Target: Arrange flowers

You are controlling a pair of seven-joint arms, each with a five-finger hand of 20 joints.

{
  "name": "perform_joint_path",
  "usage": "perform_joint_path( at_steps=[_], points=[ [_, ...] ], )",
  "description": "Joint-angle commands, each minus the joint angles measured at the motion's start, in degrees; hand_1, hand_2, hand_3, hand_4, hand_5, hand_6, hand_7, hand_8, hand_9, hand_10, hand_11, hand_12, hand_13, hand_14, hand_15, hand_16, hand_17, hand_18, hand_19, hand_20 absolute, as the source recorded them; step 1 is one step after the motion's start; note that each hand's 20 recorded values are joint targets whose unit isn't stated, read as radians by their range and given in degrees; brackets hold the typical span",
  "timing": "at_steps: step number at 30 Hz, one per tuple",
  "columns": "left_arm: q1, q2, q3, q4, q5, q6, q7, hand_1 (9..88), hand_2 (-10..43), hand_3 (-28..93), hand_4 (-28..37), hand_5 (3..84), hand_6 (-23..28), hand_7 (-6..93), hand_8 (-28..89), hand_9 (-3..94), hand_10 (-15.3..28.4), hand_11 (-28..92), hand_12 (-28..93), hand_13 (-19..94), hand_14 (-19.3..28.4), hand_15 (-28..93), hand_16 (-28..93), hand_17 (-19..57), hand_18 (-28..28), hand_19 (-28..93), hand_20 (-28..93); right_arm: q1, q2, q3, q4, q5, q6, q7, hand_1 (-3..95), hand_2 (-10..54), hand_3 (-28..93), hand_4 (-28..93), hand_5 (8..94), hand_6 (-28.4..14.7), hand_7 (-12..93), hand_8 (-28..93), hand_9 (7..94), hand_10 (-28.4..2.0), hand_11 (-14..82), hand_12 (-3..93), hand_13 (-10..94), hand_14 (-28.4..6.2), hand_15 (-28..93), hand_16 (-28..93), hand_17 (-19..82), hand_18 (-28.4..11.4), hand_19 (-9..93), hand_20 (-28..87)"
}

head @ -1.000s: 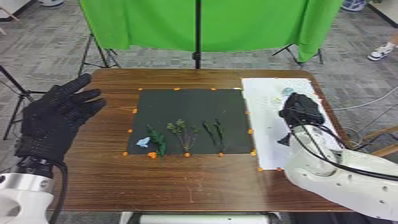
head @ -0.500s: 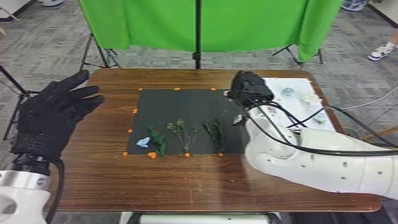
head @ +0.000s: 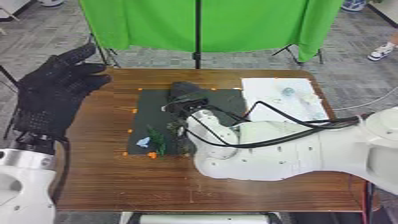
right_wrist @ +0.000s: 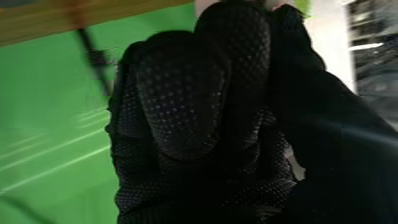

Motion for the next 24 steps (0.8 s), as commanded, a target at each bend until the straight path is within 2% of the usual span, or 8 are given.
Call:
perform_joint_path(
  at_steps=[1,3,4,6,9,17,21,24],
  points=[
    [-1.7,1.28,0.14,1.03,-0.73,-1.89,-0.13,21.5,9.1,77,-27.3,39.8,11.0,22.9,-13,40.7,25.6,48,10,37,28.4,71,-13,-4.1,27.5,67,27,5.7,-7.5,-1.9,1.2,1.5,1.6,0.8,53.7,-9.5,64,-28,86.4,5.4,26,3,93.7,-4.0,36.5,15.8,90,-0.7,58,22,40,-16.0,93,-2],
    [-3.1,1.81,1.05,1.73,-3.65,-3.32,0.68,21.6,9.2,77,-27.3,40.1,11.1,23.5,-14,41.7,26.0,50,10,41,28.4,73,-12,-4.2,27.7,67,27,6.1,-8.1,-2.0,1.1,2.6,1.4,1.1,53.6,-9.5,63,-28,86.5,5.6,26,2,93.7,-3.9,36.9,15.5,90,-0.7,58,22,40,-15.9,93,-2],
    [-4.5,2.11,2.00,2.05,-4.18,-3.07,0.48,21.7,9.2,77,-27.3,40.1,11.1,23.6,-14,42.0,26.1,51,10,41,28.4,73,-12,-4.2,27.8,67,27,5.8,-7.9,-1.4,1.3,3.6,0.1,0.0,53.7,-9.5,63,-28,86.6,5.7,26,2,93.7,-3.8,37.3,15.4,90,-0.7,58,22,40,-16.0,93,-2],
    [-5.0,2.73,2.57,2.18,-3.84,-2.96,1.22,21.8,9.3,77,-27.3,40.1,11.1,23.8,-14,42.3,26.1,51,10,43,28.4,74,-12,-4.3,28.0,67,27,6.5,-8.0,-1.3,1.0,6.3,-2.9,-0.5,53.5,-9.5,62,-28,86.9,5.8,26,2,93.7,-3.7,37.7,15.3,90,-0.7,58,22,40,-15.9,93,-2],
    [-5.1,3.10,2.22,2.38,-3.76,-5.11,1.20,21.7,9.2,77,-27.2,39.9,11.0,23.7,-14,41.7,25.6,50,9,42,28.4,71,-13,-4.7,28.2,66,28,6.4,-8.3,-1.9,1.4,5.8,-4.2,0.6,53.3,-9.5,62,-28,87.6,6.2,25,1,93.7,-3.6,38.2,14.9,89,-1.0,58,23,38,-16.0,93,-1],
    [-7.6,2.76,3.94,2.91,-3.17,-5.22,-0.83,21.5,9.1,77,-27.3,39.1,10.9,22.6,-14,39.6,25.2,45,9,36,28.4,65,-13,-5.4,28.4,63,30,6.0,-8.7,-3.2,2.6,6.6,-6.2,1.1,54.0,-9.5,61,-28,87.9,6.2,21,1,93.7,-4.2,38.4,14.3,89,-1.7,59,22,36,-16.3,92,1],
    [-11.5,2.90,6.80,3.40,-2.72,-3.78,-2.66,21.4,9.1,77,-27.2,39.0,11.0,21.8,-13,38.5,24.9,41,9,33,28.4,63,-14,-5.8,28.4,62,31,5.0,-7.0,-2.1,3.3,5.1,-12.0,-0.8,53.3,-9.5,62,-28,87.6,5.8,20,1,93.7,-4.5,37.9,14.3,88,-1.9,59,22,35,-16.5,91,3],
    [-11.1,2.93,6.25,3.03,-2.60,-3.73,-2.50,21.5,9.1,77,-27.3,39.0,11.0,21.2,-13,38.3,24.8,40,10,32,28.4,62,-13,-5.9,28.3,61,32,5.0,-7.1,-1.9,3.6,5.4,-12.7,-0.5,53.9,-9.5,61,-28,87.5,5.7,19,1,93.7,-4.5,37.8,14.5,88,-2.1,59,22,35,-16.7,91,4]
  ],
)
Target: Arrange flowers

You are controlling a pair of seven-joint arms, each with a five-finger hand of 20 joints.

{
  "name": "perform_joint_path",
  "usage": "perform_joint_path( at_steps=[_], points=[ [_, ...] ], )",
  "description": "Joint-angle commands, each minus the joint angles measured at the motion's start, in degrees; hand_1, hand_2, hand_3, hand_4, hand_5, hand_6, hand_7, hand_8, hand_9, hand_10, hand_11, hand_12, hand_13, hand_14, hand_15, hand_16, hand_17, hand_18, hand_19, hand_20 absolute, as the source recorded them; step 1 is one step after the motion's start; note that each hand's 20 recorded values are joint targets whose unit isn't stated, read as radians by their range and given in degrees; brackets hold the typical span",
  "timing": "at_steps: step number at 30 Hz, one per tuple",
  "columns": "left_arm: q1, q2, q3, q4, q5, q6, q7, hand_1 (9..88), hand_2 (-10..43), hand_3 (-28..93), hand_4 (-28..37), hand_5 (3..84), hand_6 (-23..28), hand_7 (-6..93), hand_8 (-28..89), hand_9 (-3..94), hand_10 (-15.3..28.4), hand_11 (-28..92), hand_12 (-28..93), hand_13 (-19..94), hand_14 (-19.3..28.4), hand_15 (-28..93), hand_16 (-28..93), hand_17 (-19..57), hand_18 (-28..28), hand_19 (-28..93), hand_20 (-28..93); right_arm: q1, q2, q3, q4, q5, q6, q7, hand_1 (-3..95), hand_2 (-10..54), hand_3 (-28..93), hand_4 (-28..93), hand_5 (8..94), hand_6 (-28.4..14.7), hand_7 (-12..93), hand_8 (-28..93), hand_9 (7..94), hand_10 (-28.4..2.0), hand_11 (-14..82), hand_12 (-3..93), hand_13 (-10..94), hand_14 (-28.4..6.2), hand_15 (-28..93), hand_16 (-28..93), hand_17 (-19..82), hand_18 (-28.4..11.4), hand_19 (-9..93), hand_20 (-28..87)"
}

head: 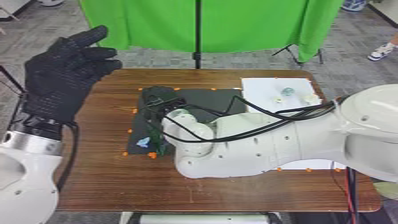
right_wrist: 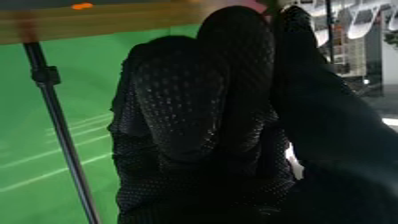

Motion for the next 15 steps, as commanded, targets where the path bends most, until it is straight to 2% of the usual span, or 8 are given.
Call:
perform_joint_path(
  at_steps=[1,4,8,10,12,13,14,15],
  points=[
    [-3.1,0.09,2.40,0.68,0.75,0.76,-1.94,21.4,9.1,78,-27.2,39.0,11.0,21.1,-13,38.3,24.8,40,10,32,28.4,62,-13,-5.9,28.2,60,32,0.3,0.9,0.4,1.1,-1.2,-5.3,-0.7,54.1,-9.5,60,-28,87.5,5.7,19,1,93.7,-4.5,37.8,14.5,88,-2.1,59,22,35,-16.8,90,4],
    [-3.4,0.74,3.07,0.79,0.66,1.17,-0.73,21.5,9.0,78,-27.1,38.9,11.0,20.7,-12,37.7,24.6,39,10,31,28.4,61,-13,-5.9,28.1,60,32,2.0,0.3,-1.8,1.6,-0.5,-4.1,-0.5,54.2,-9.5,58,-28,86.8,5.6,18,1,93.7,-4.5,37.5,14.5,87,-2.2,59,22,34,-16.9,90,5],
    [-3.8,0.82,3.57,0.81,0.59,1.54,-0.43,21.4,9.1,78,-27.1,38.8,11.0,20.2,-12,37.5,24.4,37,10,30,28.4,60,-13,-5.8,28.0,59,33,1.9,0.3,-1.6,1.9,-0.5,-4.1,-0.2,55.0,-9.5,55,-28,85.4,5.6,18,0,93.7,-4.9,36.8,14.8,87,-2.4,60,22,34,-16.9,90,6],
    [-5.3,1.02,4.70,0.98,0.62,2.36,-0.37,21.4,9.1,77,-27.1,38.7,11.0,20.0,-12,37.1,24.2,37,11,30,28.4,60,-13,-5.8,28.0,59,33,2.0,0.6,-1.4,1.9,-0.4,-4.4,-0.8,54.9,-9.5,55,-28,85.1,5.2,17,0,93.7,-5.3,36.5,14.8,86,-2.6,60,22,34,-17.0,90,6],
    [-5.8,1.10,5.03,0.98,0.61,2.96,-0.07,21.3,9.1,77,-27.0,38.6,11.0,19.6,-12,37.0,24.0,36,11,29,28.4,60,-12,-5.7,28.0,59,33,2.2,0.9,-1.1,2.0,-0.3,-5.1,-1.4,54.9,-9.5,54,-28,83.6,4.7,16,0,93.7,-5.6,35.9,15.4,86,-2.8,61,22,33,-17.0,89,9],
    [-6.7,0.95,5.63,0.83,0.78,4.09,-0.72,21.3,9.1,77,-27.0,38.6,10.9,19.4,-12,36.9,24.0,36,11,29,28.4,60,-12,-5.7,27.9,59,33,1.6,1.5,-0.1,2.0,-0.4,-5.9,-2.4,54.7,-9.5,53,-28,83.3,4.7,16,0,93.7,-5.7,35.7,15.4,86,-2.9,61,22,33,-17.1,89,9],
    [-6.4,1.05,5.37,0.67,0.70,4.36,-0.62,21.3,9.1,77,-27.0,38.6,10.9,19.3,-12,36.9,23.9,36,11,29,28.4,60,-12,-5.7,27.9,59,33,1.3,1.6,0.3,2.0,-0.6,-6.4,-2.7,54.7,-9.5,52,-28,82.8,4.7,16,0,93.7,-5.7,35.5,15.5,86,-3.0,61,21,33,-17.0,88,9],
    [-5.0,1.23,4.57,0.39,0.56,4.20,0.26,21.4,9.1,77,-27.0,38.6,10.9,19.3,-12,37.0,23.9,36,11,29,28.4,59,-12,-5.6,27.9,59,34,1.7,1.4,-0.1,1.8,-0.3,-6.7,-2.5,55.1,-9.5,50,-28,82.1,4.5,16,0,93.7,-5.8,35.2,15.6,86,-3.0,61,21,33,-17.0,88,9]
  ],
)
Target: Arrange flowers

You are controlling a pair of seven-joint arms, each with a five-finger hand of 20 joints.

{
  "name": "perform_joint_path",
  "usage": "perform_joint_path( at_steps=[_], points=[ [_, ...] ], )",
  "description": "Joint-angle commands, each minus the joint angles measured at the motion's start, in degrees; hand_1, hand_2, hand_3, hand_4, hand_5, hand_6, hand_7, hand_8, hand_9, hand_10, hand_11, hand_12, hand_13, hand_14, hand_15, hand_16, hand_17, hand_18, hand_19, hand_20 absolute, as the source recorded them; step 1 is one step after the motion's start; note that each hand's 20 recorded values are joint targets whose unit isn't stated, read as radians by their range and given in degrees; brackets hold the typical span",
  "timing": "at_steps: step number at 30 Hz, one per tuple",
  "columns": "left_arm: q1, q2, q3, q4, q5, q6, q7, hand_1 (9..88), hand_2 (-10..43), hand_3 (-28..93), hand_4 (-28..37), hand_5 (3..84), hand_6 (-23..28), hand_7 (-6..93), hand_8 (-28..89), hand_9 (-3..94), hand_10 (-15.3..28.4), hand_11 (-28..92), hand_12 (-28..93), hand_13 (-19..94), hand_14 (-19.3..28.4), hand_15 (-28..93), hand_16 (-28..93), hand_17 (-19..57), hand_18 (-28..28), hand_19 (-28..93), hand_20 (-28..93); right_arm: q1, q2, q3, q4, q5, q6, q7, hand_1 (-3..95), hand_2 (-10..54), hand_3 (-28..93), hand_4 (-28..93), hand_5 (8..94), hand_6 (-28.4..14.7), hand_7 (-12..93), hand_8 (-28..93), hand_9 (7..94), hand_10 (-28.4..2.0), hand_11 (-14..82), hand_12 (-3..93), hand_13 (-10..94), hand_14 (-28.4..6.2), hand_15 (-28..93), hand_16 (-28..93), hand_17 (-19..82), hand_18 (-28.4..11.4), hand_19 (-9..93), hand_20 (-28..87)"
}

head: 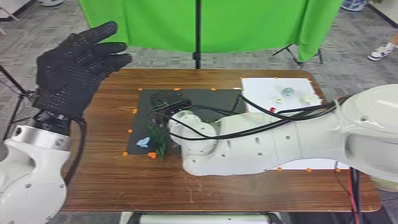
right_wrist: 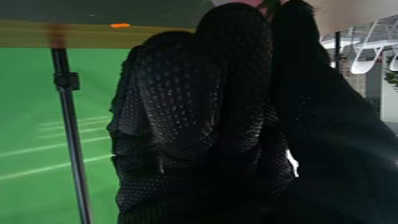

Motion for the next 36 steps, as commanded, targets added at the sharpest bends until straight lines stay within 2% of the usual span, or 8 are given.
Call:
perform_joint_path(
  at_steps=[1,3,6,7,14,25,30,36],
  points=[
    [0.4,0.41,-0.04,-0.28,0.01,2.64,1.35,21.3,9.1,77,-26.9,38.6,10.9,19.2,-11,36.8,23.7,36,11,29,28.4,59,-12,-5.5,27.9,59,34,2.0,0.4,0.8,0.1,0.3,-1.3,-1.6,54.7,-9.5,50,-28,81.5,4.3,16,-1,93.7,-5.9,35.0,15.6,85,-3.1,61,21,33,-17.1,88,10],
    [1.4,0.32,-0.65,-0.38,-0.11,2.18,1.64,21.3,9.1,77,-26.9,38.6,10.9,18.9,-11,36.6,23.5,35,11,29,28.4,60,-12,-5.3,27.7,60,34,1.5,0.6,1.2,0.0,0.5,-1.7,-1.0,54.8,-9.5,48,-28,80.3,4.1,15,-1,93.7,-5.9,34.6,15.7,85,-3.2,61,21,33,-17.2,88,10],
    [10.8,1.46,-5.89,-0.99,-1.27,-0.94,7.04,21.3,9.2,77,-26.8,38.5,10.8,18.8,-11,36.5,23.5,35,11,28,28.4,59,-12,-5.3,27.7,60,34,2.6,-2.8,-2.9,-0.2,1.6,2.3,3.0,55.0,-9.5,45,-28,79.1,4.0,16,-1,93.7,-6.0,34.4,15.9,85,-3.3,61,21,33,-17.2,88,11],
    [11.1,1.54,-6.05,-1.00,-1.32,-0.99,7.21,21.3,9.3,77,-26.7,38.5,10.8,18.7,-11,36.5,23.5,34,11,28,28.4,59,-12,-5.2,27.6,60,34,2.6,-2.8,-2.9,-0.2,1.9,2.5,3.1,54.5,-9.5,45,-28,78.8,3.9,16,-1,93.7,-6.1,34.3,15.9,85,-3.3,61,21,33,-17.2,88,11],
    [9.5,1.37,-4.87,-0.68,-1.30,-0.66,6.22,21.4,9.3,77,-26.4,38.5,10.8,17.8,-11,36.3,23.3,33,11,28,28.4,59,-12,-5.0,27.4,60,34,1.8,-2.2,-1.3,-0.2,2.2,2.6,3.6,53.4,-9.5,39,-28,74.3,3.9,16,-12,93.7,-6.2,32.7,16.5,84,-3.9,62,20,32,-17.4,87,14],
    [8.8,0.47,-4.71,-0.51,-0.82,-1.10,4.81,21.4,9.5,76,-25.9,38.1,10.5,16.1,-10,35.6,22.2,31,12,27,28.4,61,-12,-4.2,26.8,62,33,1.1,-2.0,-0.4,-0.1,2.2,2.9,4.2,50.6,-9.5,38,-28,69.5,2.7,14,-12,93.7,-6.8,30.3,17.5,83,-4.9,63,20,32,-17.7,86,16],
    [11.0,-0.21,-6.11,-1.30,-0.92,-0.27,3.51,21.3,9.5,76,-25.8,38.0,10.4,15.8,-9,35.5,21.9,31,12,27,28.4,61,-12,-4.1,26.8,62,32,-0.2,-0.7,0.9,-0.7,1.6,2.3,3.4,47.6,-9.5,44,-28,69.0,2.5,14,-12,93.7,-6.9,29.9,17.7,83,-5.1,63,20,32,-17.9,86,16],
    [17.9,-2.47,-10.74,-3.49,-0.75,1.60,3.50,21.3,9.5,76,-25.8,37.8,10.0,15.3,-9,35.6,21.2,31,12,28,28.4,64,-13,-3.8,26.7,63,32,1.8,1.7,1.2,-2.1,1.8,3.6,1.5,44.8,-9.5,51,-28,69.2,2.3,14,-12,93.7,-7.1,29.4,18.0,83,-5.7,63,20,31,-18.3,86,17]
  ],
)
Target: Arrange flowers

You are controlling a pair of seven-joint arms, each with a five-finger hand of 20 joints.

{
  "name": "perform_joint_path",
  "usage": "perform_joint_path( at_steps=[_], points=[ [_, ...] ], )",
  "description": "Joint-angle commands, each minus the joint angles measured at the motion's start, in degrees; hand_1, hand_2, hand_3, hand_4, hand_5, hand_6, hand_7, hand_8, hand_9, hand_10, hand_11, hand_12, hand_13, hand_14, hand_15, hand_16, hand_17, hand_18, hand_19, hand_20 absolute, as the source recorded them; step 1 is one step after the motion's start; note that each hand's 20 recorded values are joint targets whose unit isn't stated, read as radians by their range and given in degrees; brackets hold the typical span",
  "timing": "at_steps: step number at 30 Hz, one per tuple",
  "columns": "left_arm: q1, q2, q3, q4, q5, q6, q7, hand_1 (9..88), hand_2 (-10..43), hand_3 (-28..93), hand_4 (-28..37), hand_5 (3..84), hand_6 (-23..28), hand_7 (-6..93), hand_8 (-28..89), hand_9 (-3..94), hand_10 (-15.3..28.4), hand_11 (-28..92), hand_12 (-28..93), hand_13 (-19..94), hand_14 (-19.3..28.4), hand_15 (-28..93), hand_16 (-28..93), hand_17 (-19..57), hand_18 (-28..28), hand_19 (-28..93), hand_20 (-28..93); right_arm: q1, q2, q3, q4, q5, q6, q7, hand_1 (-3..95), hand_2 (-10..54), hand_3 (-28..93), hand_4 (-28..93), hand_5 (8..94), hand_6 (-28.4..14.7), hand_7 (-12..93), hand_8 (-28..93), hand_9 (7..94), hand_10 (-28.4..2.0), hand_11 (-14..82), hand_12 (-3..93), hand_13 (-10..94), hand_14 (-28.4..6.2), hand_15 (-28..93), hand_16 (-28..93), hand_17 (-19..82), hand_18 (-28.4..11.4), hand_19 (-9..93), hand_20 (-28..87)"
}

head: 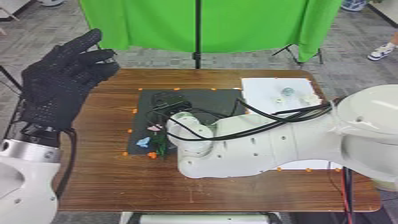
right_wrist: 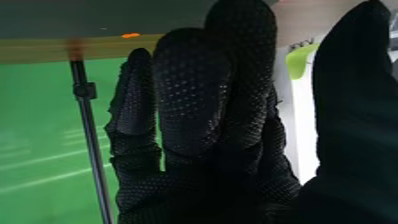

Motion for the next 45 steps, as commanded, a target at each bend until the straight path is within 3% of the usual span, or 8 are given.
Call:
perform_joint_path(
  at_steps=[1,8,12,20,31,39,41,45],
  points=[
    [8.7,-3.47,-4.84,-2.35,0.14,2.13,-0.91,21.3,9.5,76,-25.8,37.9,10.0,15.4,-9,35.7,21.2,31,12,28,28.4,64,-13,-3.8,26.7,64,32,2.4,3.8,1.5,-2.3,-1.1,1.0,-2.0,45.2,-9.5,50,-28,69.3,2.2,14,-12,93.7,-7.2,29.4,18.0,82,-5.8,63,20,31,-18.4,86,17],
    [16.7,-6.84,-8.31,-4.28,0.15,5.61,0.38,21.2,9.4,76,-25.9,38.2,10.0,16.1,-10,36.1,21.8,33,12,28,28.4,63,-14,-4.3,26.8,63,31,-3.2,14.3,12.6,-6.9,-4.1,-3.7,-3.1,46.9,-9.5,46,-28,67.7,0.8,13,-11,91.2,-8.6,27.0,18.2,82,-5.6,62,20,31,-18.9,85,17],
    [18.8,-7.81,-8.17,-3.95,-1.57,7.68,2.22,21.1,9.3,76,-26.2,38.2,10.2,16.3,-10,35.9,22.1,32,11,28,28.4,62,-14,-4.6,26.7,62,30,-9.5,22.0,21.9,-10.6,-4.9,-6.0,-2.2,42.1,-9.5,51,-28,63.1,-0.3,13,-11,86.6,-10.3,25.4,17.6,80,-6.3,61,19,30,-19.9,85,16],
    [21.6,-9.96,-9.79,-4.10,-1.30,7.67,2.26,20.9,9.2,76,-26.8,37.8,10.2,16.2,-10,35.5,22.3,31,12,27,28.4,61,-13,-6.1,26.3,60,29,-23.1,33.8,37.9,-16.2,-8.8,-5.3,1.2,34.6,-9.4,63,-28,58.8,-2.7,12,-11,81.6,-12.8,24.8,16.3,78,-8.4,61,17,30,-21.0,85,14],
    [23.2,-10.01,-9.35,-4.00,-1.89,9.85,4.68,20.4,8.9,77,-27.3,34.3,6.6,15.1,-10,31.8,20.6,29,12,26,28.4,60,-12,-7.0,25.9,58,29,-40.2,42.2,55.5,-18.2,-14.3,-5.4,8.3,31.4,-7.4,67,-28,54.6,-4.0,11,-11,77.8,-15.3,23.3,15.1,77,-9.9,61,15,30,-22.4,86,11],
    [21.8,-9.80,-8.66,-3.63,-1.45,8.77,3.13,20.5,8.8,77,-27.5,33.1,6.1,15.8,-10,31.4,20.8,29,12,25,28.4,60,-12,-6.9,25.8,58,30,-46.5,44.4,61.8,-16.6,-16.3,-7.7,14.5,30.3,-5.4,70,-28,44.6,-8.1,8,-10,75.8,-18.1,21.1,13.7,78,-11.0,60,14,32,-24.4,91,1],
    [22.0,-9.05,-8.19,-3.58,-1.99,9.16,4.24,20.5,8.8,77,-27.5,33.2,6.3,16.0,-10,31.7,20.8,29,12,25,28.4,60,-12,-6.8,25.9,58,30,-47.0,44.4,62.7,-15.8,-16.6,-9.7,16.0,30.3,-5.4,70,-28,43.5,-8.8,8,-9,76.0,-18.5,20.8,13.4,79,-10.9,60,13,33,-25.0,92,0],
    [21.5,-9.09,-7.89,-3.50,-1.81,9.02,3.67,20.6,8.9,77,-27.4,33.0,6.6,16.2,-11,32.1,21.1,30,12,26,28.4,60,-12,-6.4,26.1,59,31,-46.6,44.8,61.7,-13.4,-17.7,-11.8,18.0,30.4,-5.3,69,-27,42.6,-9.8,6,-9,78.2,-18.5,20.9,13.4,82,-10.1,59,14,36,-25.3,93,-1]
  ],
)
